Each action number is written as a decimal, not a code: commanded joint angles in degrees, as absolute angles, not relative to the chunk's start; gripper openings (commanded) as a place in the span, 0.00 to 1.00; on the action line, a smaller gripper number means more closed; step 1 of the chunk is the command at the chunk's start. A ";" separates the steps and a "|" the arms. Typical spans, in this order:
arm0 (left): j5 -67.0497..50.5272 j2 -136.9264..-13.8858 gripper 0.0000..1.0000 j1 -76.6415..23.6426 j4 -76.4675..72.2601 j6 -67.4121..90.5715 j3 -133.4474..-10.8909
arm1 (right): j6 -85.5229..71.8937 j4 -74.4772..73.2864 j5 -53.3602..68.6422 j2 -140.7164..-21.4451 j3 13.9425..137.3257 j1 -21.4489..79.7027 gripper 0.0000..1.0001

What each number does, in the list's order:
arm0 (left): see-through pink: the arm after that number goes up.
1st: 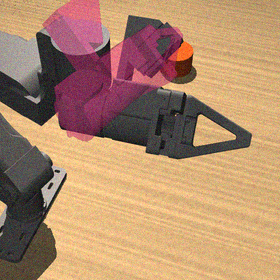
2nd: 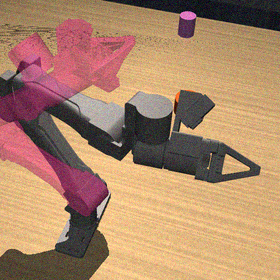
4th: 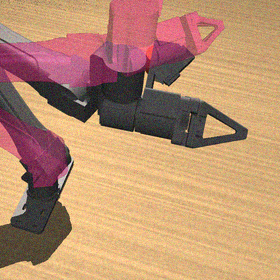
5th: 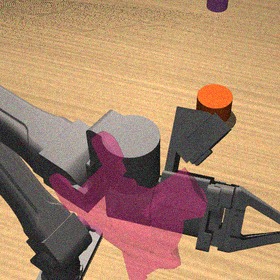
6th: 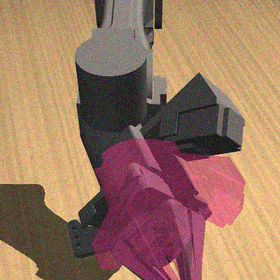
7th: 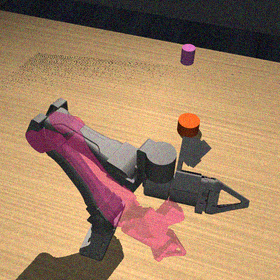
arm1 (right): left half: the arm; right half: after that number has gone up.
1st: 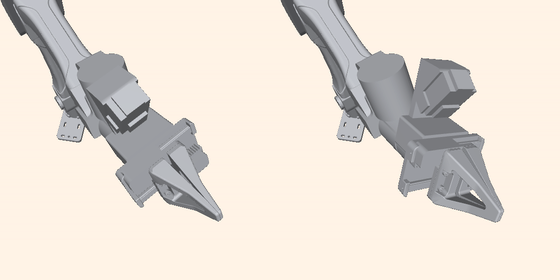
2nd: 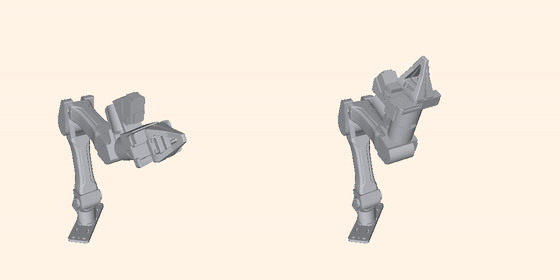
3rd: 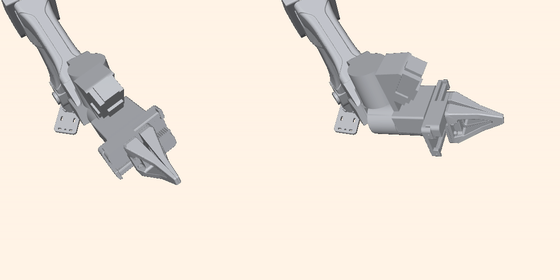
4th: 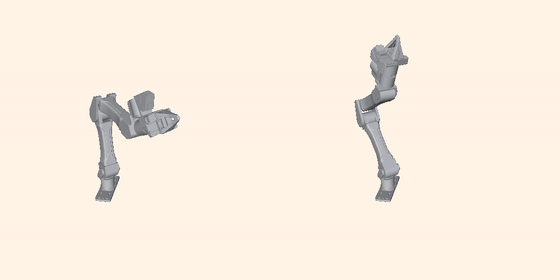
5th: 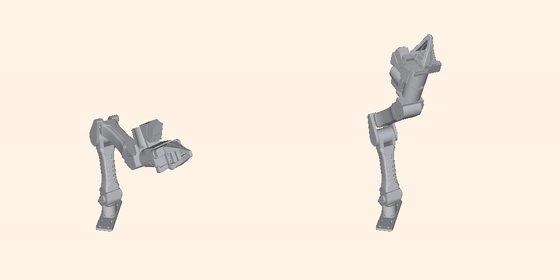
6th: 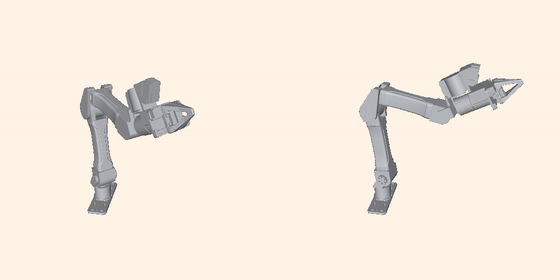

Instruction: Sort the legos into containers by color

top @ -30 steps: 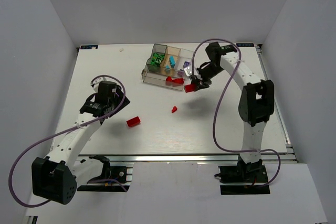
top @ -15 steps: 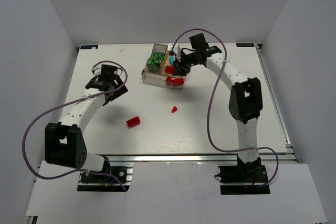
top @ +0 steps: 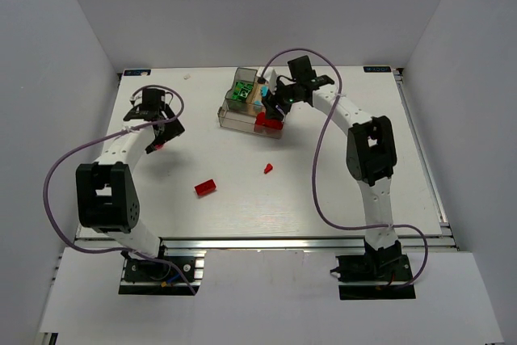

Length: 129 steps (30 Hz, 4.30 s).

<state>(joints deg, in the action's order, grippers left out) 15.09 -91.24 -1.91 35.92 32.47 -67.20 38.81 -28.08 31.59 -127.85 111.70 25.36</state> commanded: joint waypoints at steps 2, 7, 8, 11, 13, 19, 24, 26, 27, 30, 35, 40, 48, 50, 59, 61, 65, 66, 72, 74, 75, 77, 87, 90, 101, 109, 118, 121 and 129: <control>12.57 -93.68 0.95 0.87 34.54 31.20 -71.45 | 32.72 -18.57 32.26 -118.58 106.57 24.35 0.70; 11.52 -97.99 0.94 3.16 34.72 33.04 -72.60 | 19.37 11.66 27.44 -102.85 83.18 22.24 0.89; 10.90 -98.69 0.93 4.03 34.54 33.05 -72.68 | 17.25 12.73 27.86 -101.79 80.88 22.15 0.89; 8.97 -101.15 0.93 5.44 33.75 33.57 -73.21 | 18.20 6.27 37.84 -101.25 82.35 20.48 0.79; 8.00 -102.21 0.93 5.98 33.22 34.19 -73.74 | 17.67 5.89 41.38 -100.46 81.48 19.51 0.70; 6.95 -108.19 0.92 7.73 32.78 36.47 -77.07 | 17.05 7.39 43.41 -97.91 77.96 18.72 0.66; 6.59 -112.66 0.89 8.26 32.78 37.70 -81.38 | 18.10 5.89 43.51 -96.95 77.87 18.37 0.66; 6.85 -113.81 0.88 8.79 33.48 37.79 -83.57 | 18.46 5.71 43.16 -96.51 77.52 18.28 0.66; 6.94 -114.34 0.87 8.79 34.27 37.71 -84.11 | 18.54 5.63 43.07 -96.42 77.35 18.19 0.66; 7.29 -115.49 0.84 9.40 35.42 37.62 -84.90 | 18.46 5.89 42.80 -95.89 76.64 17.67 0.66; 7.47 -115.31 0.82 9.40 35.07 37.18 -82.88 | 17.75 6.33 42.71 -95.63 76.03 17.58 0.65; 6.95 -115.22 0.73 9.93 35.16 35.95 -82.09 | 17.49 6.59 42.98 -95.63 76.02 17.40 0.65; 6.15 -114.70 0.50 9.93 34.98 33.67 -82.53 | 17.49 6.59 42.89 -95.27 75.67 17.49 0.64; 5.63 -113.91 0.37 9.93 34.37 32.79 -82.53 | 17.49 6.50 42.89 -94.83 75.32 17.40 0.64; -19.02 -99.42 0.20 7.30 19.36 29.96 -76.12 | 18.81 5.80 41.22 -93.69 72.34 17.49 0.57; -25.19 -97.92 0.19 6.08 12.44 31.63 -73.31 | 19.16 4.93 41.22 -93.69 71.98 17.67 0.44; -36.55 -100.10 0.18 2.30 4.67 36.55 -72.86 | 19.86 3.69 39.64 -93.34 71.28 17.84 0.23; -38.30 -100.80 0.17 1.15 3.88 36.91 -74.08 | 19.86 3.60 39.38 -93.08 70.93 18.02 0.20; -37.71 -108.10 0.18 -6.31 5.54 37.00 -81.99 | 20.48 2.11 37.44 -92.73 70.14 18.02 0.27; -37.00 -110.81 0.18 -7.38 6.41 36.83 -84.80 | 20.65 1.50 36.74 -92.64 70.14 17.93 0.32; -36.48 -111.61 0.20 -8.08 7.46 36.65 -85.68 | 20.92 0.71 36.74 -92.46 70.22 18.02 0.34; -35.60 -113.37 0.24 -8.70 8.26 36.30 -88.23 | 21.71 0.09 36.56 -92.29 70.14 18.19 0.37; -31.55 -118.74 0.67 -10.37 14.32 34.45 -94.65 | 25.05 -3.78 37.53 -92.55 70.49 18.37 0.54; -31.55 -120.23 0.70 -10.37 15.37 34.45 -97.55 | 25.93 -4.92 38.41 -93.25 71.10 18.72 0.56; -30.41 -110.76 0.36 -9.15 15.12 35.16 -98.10 | 74.29 -36.75 58.62 -97.82 73.83 20.91 0.68; -21.28 -86.77 0.65 -8.61 18.72 31.73 -72.83 | 91.85 -40.53 48.62 -105.20 75.67 27.33 0.74; -15.22 -65.86 0.80 -8.61 26.70 31.90 -51.25 | 88.95 -35.69 42.02 -112.75 78.13 32.43 0.73; -13.89 -61.46 0.80 -8.61 28.91 32.08 -48.61 | 87.28 -35.51 40.87 -115.56 80.50 33.13 0.72; -12.57 -58.10 0.80 -8.61 32.96 31.82 -46.93 | 88.15 -38.93 38.59 -120.85 86.83 33.49 0.56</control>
<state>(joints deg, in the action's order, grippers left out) -13.91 -59.07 -8.51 31.20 32.51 -47.31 87.18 -36.82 40.18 -119.70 84.29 33.23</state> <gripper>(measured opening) 0.800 0.592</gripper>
